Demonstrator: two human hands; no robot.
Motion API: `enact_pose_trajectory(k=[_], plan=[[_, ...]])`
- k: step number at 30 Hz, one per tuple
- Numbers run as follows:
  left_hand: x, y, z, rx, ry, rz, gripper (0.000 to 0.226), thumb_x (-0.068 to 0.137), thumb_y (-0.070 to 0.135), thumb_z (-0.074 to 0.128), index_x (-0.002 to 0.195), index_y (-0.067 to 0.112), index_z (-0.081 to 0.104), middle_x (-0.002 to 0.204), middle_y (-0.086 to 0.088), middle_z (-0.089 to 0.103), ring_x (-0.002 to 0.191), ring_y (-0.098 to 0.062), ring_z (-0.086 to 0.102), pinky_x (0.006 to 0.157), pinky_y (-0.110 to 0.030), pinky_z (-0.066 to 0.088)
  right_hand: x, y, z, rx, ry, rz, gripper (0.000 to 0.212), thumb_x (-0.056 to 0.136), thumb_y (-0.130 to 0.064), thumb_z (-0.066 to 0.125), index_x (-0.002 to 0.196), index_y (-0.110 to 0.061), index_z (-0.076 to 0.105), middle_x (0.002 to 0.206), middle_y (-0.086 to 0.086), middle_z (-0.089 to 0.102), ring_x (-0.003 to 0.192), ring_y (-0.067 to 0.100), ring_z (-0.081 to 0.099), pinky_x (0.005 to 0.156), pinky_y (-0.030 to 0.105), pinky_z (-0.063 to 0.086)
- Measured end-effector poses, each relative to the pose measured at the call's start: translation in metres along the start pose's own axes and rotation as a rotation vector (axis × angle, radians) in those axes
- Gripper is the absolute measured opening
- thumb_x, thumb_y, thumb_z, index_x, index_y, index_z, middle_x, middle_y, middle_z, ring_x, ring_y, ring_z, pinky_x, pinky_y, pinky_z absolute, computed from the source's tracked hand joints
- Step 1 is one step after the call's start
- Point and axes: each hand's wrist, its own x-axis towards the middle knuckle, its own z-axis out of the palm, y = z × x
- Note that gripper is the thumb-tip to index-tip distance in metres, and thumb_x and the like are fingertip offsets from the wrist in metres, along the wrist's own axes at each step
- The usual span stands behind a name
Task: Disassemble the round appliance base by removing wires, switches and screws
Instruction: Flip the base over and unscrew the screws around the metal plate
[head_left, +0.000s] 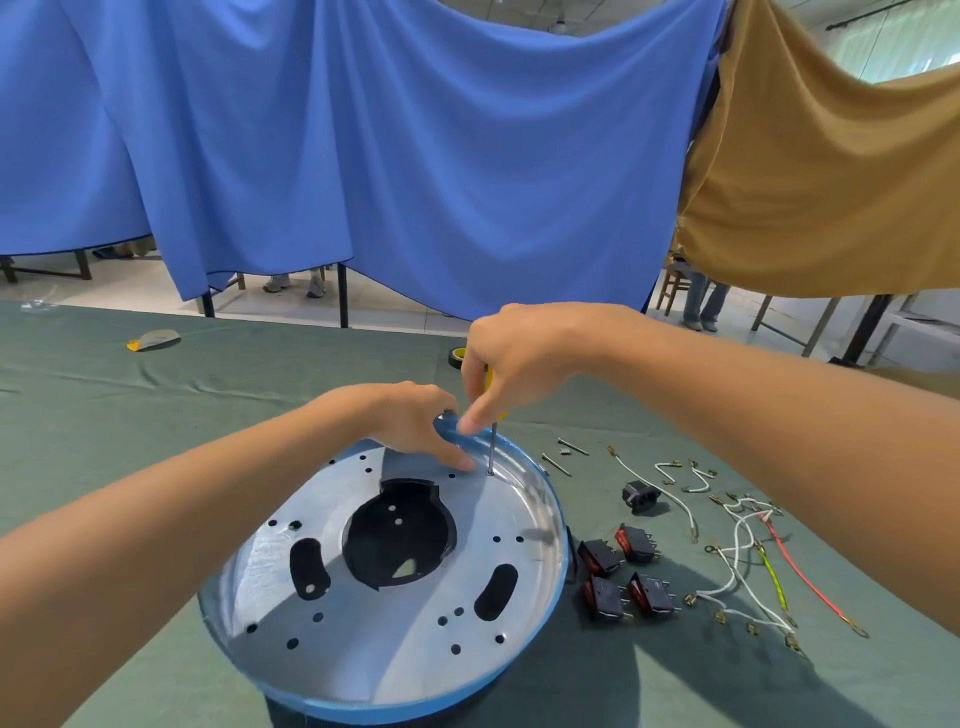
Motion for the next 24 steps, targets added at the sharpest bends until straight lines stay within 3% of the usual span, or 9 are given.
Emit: enact_pose_trajectory(k=[2, 3, 5, 8, 12, 15, 18, 21, 24], plan=[[-0.004, 0.001, 0.0, -0.06, 0.001, -0.014, 0.062, 0.076, 0.059, 0.07, 0.12, 0.02, 0.051, 0.112, 0.0, 0.059, 0.101, -0.023, 0.055, 0.093, -0.039, 0.046, 0.002, -0.001, -0.002, -0.039, -0.018, 0.081, 0.06, 0.088, -0.067, 0.047, 0.065, -0.013, 0.061, 0.06, -0.003, 0.06, 0.059, 0.017, 0.053, 0.049, 0.026, 0.034], [-0.003, 0.001, 0.002, -0.086, 0.014, -0.021, 0.057, 0.076, 0.055, 0.072, 0.115, 0.018, 0.053, 0.108, -0.001, 0.059, 0.095, -0.021, 0.055, 0.087, -0.035, 0.046, 0.003, -0.001, -0.002, -0.064, -0.015, 0.1, 0.061, 0.092, -0.062, 0.042, 0.061, -0.013, 0.058, 0.058, -0.002, 0.059, 0.056, 0.017, 0.051, 0.048, 0.026, 0.032], [-0.002, 0.003, 0.005, -0.125, 0.034, -0.063, 0.043, 0.075, 0.049, 0.075, 0.093, 0.015, 0.057, 0.091, -0.003, 0.057, 0.079, -0.019, 0.051, 0.07, -0.03, 0.041, 0.004, 0.001, -0.001, -0.085, -0.01, 0.124, 0.05, 0.096, -0.047, 0.045, 0.061, -0.015, 0.06, 0.06, -0.006, 0.061, 0.057, 0.013, 0.051, 0.048, 0.026, 0.032], [0.001, 0.007, 0.005, -0.132, 0.034, -0.141, 0.038, 0.074, 0.047, 0.077, 0.079, 0.017, 0.054, 0.082, -0.002, 0.053, 0.076, -0.021, 0.05, 0.067, -0.03, 0.038, 0.004, 0.003, 0.003, -0.029, 0.024, 0.173, 0.033, 0.09, -0.034, 0.058, 0.062, -0.017, 0.059, 0.056, -0.007, 0.057, 0.055, 0.012, 0.049, 0.047, 0.025, 0.033], [0.003, 0.017, 0.0, -0.057, -0.019, -0.22, 0.046, 0.075, 0.049, 0.076, 0.1, 0.014, 0.059, 0.094, -0.002, 0.058, 0.085, -0.022, 0.053, 0.071, -0.029, 0.041, 0.004, 0.006, 0.003, 0.036, 0.052, 0.164, 0.026, 0.085, -0.035, 0.066, 0.07, -0.014, 0.065, 0.054, -0.004, 0.059, 0.06, 0.016, 0.055, 0.049, 0.024, 0.038], [0.002, 0.021, -0.003, -0.013, -0.044, -0.256, 0.055, 0.075, 0.05, 0.075, 0.113, 0.012, 0.06, 0.103, -0.004, 0.06, 0.09, -0.024, 0.055, 0.074, -0.031, 0.042, 0.002, 0.008, 0.0, 0.054, 0.042, 0.096, 0.016, 0.082, -0.034, 0.07, 0.079, -0.017, 0.071, 0.065, -0.004, 0.065, 0.069, 0.015, 0.059, 0.053, 0.023, 0.041], [0.0, 0.023, -0.004, 0.0, -0.047, -0.265, 0.057, 0.075, 0.051, 0.074, 0.115, 0.012, 0.059, 0.104, -0.004, 0.059, 0.091, -0.025, 0.054, 0.076, -0.031, 0.042, 0.001, 0.01, -0.004, 0.072, -0.016, 0.042, 0.01, 0.079, -0.03, 0.075, 0.075, -0.026, 0.068, 0.081, -0.004, 0.069, 0.074, 0.012, 0.06, 0.053, 0.024, 0.038], [-0.001, 0.023, -0.003, -0.014, -0.038, -0.263, 0.056, 0.076, 0.05, 0.074, 0.113, 0.012, 0.059, 0.101, -0.004, 0.058, 0.088, -0.024, 0.054, 0.073, -0.031, 0.041, 0.005, 0.014, -0.001, 0.09, -0.05, 0.038, 0.014, 0.081, -0.038, 0.073, 0.079, -0.025, 0.067, 0.083, -0.002, 0.069, 0.075, 0.018, 0.062, 0.054, 0.024, 0.04], [-0.001, 0.022, -0.002, -0.025, -0.042, -0.248, 0.052, 0.077, 0.049, 0.073, 0.11, 0.013, 0.058, 0.101, -0.004, 0.057, 0.089, -0.024, 0.054, 0.074, -0.03, 0.041, 0.005, 0.014, 0.001, 0.055, -0.108, 0.133, 0.05, 0.088, -0.058, 0.054, 0.071, -0.013, 0.068, 0.054, -0.004, 0.063, 0.052, 0.019, 0.054, 0.051, 0.023, 0.044]])
